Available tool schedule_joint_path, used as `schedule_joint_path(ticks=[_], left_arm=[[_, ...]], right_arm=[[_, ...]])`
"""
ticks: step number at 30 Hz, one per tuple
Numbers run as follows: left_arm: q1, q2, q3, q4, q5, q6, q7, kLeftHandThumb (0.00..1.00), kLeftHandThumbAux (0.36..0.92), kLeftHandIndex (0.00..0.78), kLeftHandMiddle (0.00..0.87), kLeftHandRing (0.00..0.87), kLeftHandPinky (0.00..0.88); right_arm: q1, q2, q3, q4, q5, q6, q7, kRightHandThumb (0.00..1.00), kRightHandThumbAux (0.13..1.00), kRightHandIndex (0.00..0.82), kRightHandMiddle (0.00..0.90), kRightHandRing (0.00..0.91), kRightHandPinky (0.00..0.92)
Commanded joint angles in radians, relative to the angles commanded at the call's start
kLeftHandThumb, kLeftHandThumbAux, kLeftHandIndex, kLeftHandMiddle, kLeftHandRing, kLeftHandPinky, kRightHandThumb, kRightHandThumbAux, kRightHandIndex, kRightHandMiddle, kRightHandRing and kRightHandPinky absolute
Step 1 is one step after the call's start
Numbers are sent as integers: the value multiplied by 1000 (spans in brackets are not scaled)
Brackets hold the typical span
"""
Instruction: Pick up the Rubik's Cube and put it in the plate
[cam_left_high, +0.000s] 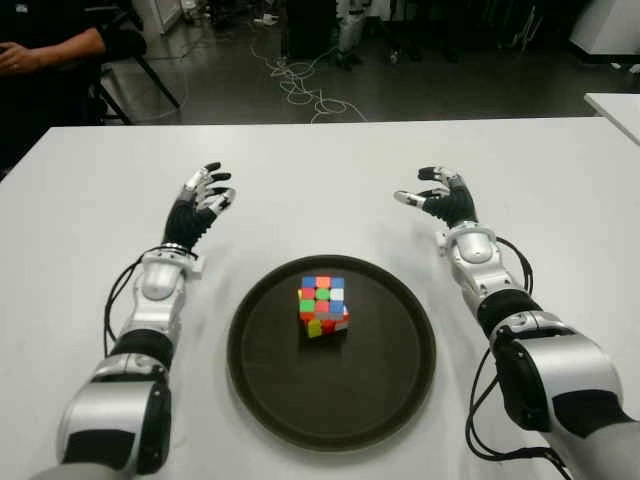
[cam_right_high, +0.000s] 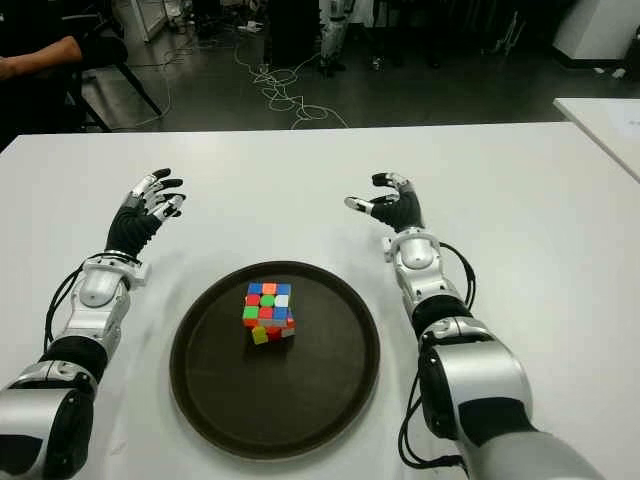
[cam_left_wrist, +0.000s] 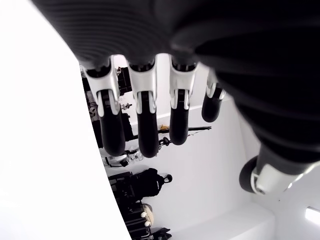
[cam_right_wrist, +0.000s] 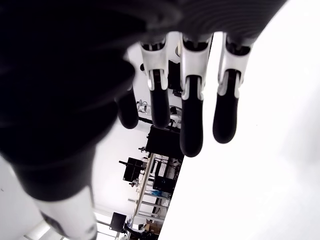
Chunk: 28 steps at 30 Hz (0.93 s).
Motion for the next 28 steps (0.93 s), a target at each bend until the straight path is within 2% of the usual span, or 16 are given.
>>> schedule_joint_path(ticks=[14,28], left_arm=[[-2,-2,0,8,-6,-11,-12,38,522,119,212,251,329],[-3,-2,-2,11,-8,-4,-30,27,545,115,218,259,333]], right_arm=[[4,-1,-1,1,-1,-21,-7,0,767,305,365,412,454],[9,-8,13,6,-14,-47,-12,0,741,302,373,425,472]])
